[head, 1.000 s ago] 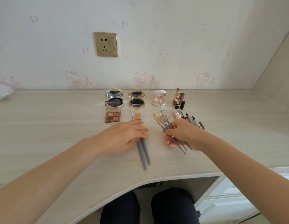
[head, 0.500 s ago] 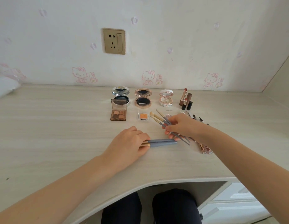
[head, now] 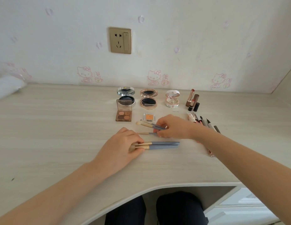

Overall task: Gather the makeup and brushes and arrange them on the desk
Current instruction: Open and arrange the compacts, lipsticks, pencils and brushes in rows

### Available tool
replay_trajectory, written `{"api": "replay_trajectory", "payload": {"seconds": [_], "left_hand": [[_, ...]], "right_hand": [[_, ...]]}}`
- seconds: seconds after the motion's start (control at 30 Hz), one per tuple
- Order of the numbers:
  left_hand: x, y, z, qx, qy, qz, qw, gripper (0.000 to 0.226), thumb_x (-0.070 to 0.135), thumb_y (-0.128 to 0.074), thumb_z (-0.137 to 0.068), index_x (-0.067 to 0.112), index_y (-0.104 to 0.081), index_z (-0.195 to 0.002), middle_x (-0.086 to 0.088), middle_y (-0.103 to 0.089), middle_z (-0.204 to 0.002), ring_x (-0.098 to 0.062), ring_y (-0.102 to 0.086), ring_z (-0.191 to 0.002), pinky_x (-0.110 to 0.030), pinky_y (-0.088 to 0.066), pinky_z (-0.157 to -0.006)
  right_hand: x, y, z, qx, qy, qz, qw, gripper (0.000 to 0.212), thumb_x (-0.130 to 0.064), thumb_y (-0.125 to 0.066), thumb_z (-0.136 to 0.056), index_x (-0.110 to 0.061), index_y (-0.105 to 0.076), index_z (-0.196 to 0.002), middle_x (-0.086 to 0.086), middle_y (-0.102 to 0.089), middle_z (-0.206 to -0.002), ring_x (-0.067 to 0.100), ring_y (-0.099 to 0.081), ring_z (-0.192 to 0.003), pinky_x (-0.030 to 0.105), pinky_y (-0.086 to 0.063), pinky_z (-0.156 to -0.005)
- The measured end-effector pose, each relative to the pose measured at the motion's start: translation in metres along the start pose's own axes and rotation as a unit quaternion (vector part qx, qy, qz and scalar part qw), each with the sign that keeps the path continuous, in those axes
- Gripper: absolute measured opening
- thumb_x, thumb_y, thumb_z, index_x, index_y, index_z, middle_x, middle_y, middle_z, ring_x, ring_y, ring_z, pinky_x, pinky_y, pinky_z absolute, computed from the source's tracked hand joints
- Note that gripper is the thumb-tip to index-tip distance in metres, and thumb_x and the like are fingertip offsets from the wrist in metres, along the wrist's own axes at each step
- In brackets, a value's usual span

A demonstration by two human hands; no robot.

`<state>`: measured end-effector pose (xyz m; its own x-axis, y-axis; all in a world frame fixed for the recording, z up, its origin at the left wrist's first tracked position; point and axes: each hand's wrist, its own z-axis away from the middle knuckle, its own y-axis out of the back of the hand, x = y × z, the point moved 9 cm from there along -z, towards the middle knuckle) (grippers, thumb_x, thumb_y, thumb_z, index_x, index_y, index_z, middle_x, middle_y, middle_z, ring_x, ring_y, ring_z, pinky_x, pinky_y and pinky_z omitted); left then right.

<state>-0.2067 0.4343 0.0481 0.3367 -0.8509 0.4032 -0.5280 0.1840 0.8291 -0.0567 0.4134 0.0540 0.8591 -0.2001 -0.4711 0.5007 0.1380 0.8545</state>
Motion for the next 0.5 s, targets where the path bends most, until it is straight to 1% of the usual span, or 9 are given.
{"api": "replay_trajectory", "payload": {"seconds": [0.07, 0.1, 0.17, 0.23, 0.33, 0.43, 0.5], "left_hand": [[0.001, 0.002, 0.003, 0.02, -0.007, -0.004, 1.0, 0.029, 0.044, -0.064, -0.079, 0.024, -0.071, -0.099, 0.018, -0.06, -0.099, -0.003, -0.047, -0.097, -0.022, -0.046, -0.085], [0.001, 0.003, 0.003, 0.026, -0.008, -0.004, 1.0, 0.03, 0.045, -0.062, -0.079, 0.023, -0.071, -0.098, 0.017, -0.059, -0.098, -0.004, -0.047, -0.096, -0.021, -0.046, -0.084], [0.001, 0.003, 0.004, 0.034, -0.01, -0.003, 0.999, 0.031, 0.045, -0.061, -0.079, 0.022, -0.072, -0.097, 0.016, -0.057, -0.098, -0.005, -0.047, -0.095, -0.02, -0.045, -0.082], [0.001, 0.003, 0.004, 0.036, -0.015, -0.007, 0.999, 0.033, 0.045, -0.059, -0.08, 0.021, -0.073, -0.098, 0.014, -0.057, -0.1, -0.006, -0.047, -0.096, -0.02, -0.045, -0.083], [0.001, 0.002, 0.003, 0.034, -0.025, -0.005, 0.999, 0.034, 0.046, -0.056, -0.082, 0.021, -0.072, -0.097, 0.013, -0.058, -0.107, -0.008, -0.048, -0.105, -0.021, -0.043, -0.091], [0.0, -0.002, 0.002, 0.018, -0.03, 0.005, 0.999, 0.037, 0.048, -0.051, -0.083, 0.022, -0.071, -0.102, 0.015, -0.064, -0.112, -0.006, -0.048, -0.115, -0.025, -0.042, -0.099], [0.0, -0.004, 0.002, 0.012, -0.025, 0.007, 1.0, 0.037, 0.047, -0.052, -0.084, 0.023, -0.07, -0.106, 0.016, -0.066, -0.108, -0.004, -0.049, -0.115, -0.027, -0.044, -0.098]], "right_hand": [[-0.009, -0.004, -0.005, 0.004, 0.009, 0.075, 0.997, 0.02, -0.024, -0.06, -0.088, -0.017, -0.065, -0.106, 0.002, -0.064, -0.104, 0.019, -0.057, -0.094, 0.028, -0.044, -0.079], [-0.013, -0.005, -0.007, 0.004, 0.014, 0.106, 0.994, 0.023, -0.025, -0.059, -0.089, -0.016, -0.064, -0.109, 0.003, -0.063, -0.108, 0.021, -0.056, -0.1, 0.028, -0.042, -0.08], [-0.015, -0.007, -0.01, 0.001, 0.021, 0.135, 0.991, 0.026, -0.026, -0.06, -0.089, -0.016, -0.062, -0.112, 0.002, -0.061, -0.113, 0.021, -0.053, -0.105, 0.026, -0.036, -0.078], [-0.014, -0.006, -0.012, -0.012, 0.022, 0.12, 0.992, 0.031, -0.029, -0.064, -0.087, -0.017, -0.059, -0.116, 0.001, -0.057, -0.115, 0.018, -0.051, -0.104, 0.025, -0.036, -0.081], [-0.01, -0.004, -0.013, -0.028, 0.025, 0.101, 0.994, 0.033, -0.033, -0.068, -0.084, -0.02, -0.06, -0.113, -0.003, -0.055, -0.107, 0.014, -0.05, -0.096, 0.028, -0.042, -0.087], [-0.002, 0.002, -0.016, -0.009, 0.022, 0.083, 0.996, 0.023, -0.03, -0.068, -0.084, -0.021, -0.064, -0.104, -0.008, -0.059, -0.093, 0.014, -0.056, -0.092, 0.033, -0.047, -0.089], [0.001, 0.004, -0.017, 0.009, 0.028, 0.086, 0.996, 0.015, -0.024, -0.063, -0.086, -0.022, -0.065, -0.1, -0.009, -0.061, -0.09, 0.014, -0.057, -0.093, 0.035, -0.048, -0.09]]}}
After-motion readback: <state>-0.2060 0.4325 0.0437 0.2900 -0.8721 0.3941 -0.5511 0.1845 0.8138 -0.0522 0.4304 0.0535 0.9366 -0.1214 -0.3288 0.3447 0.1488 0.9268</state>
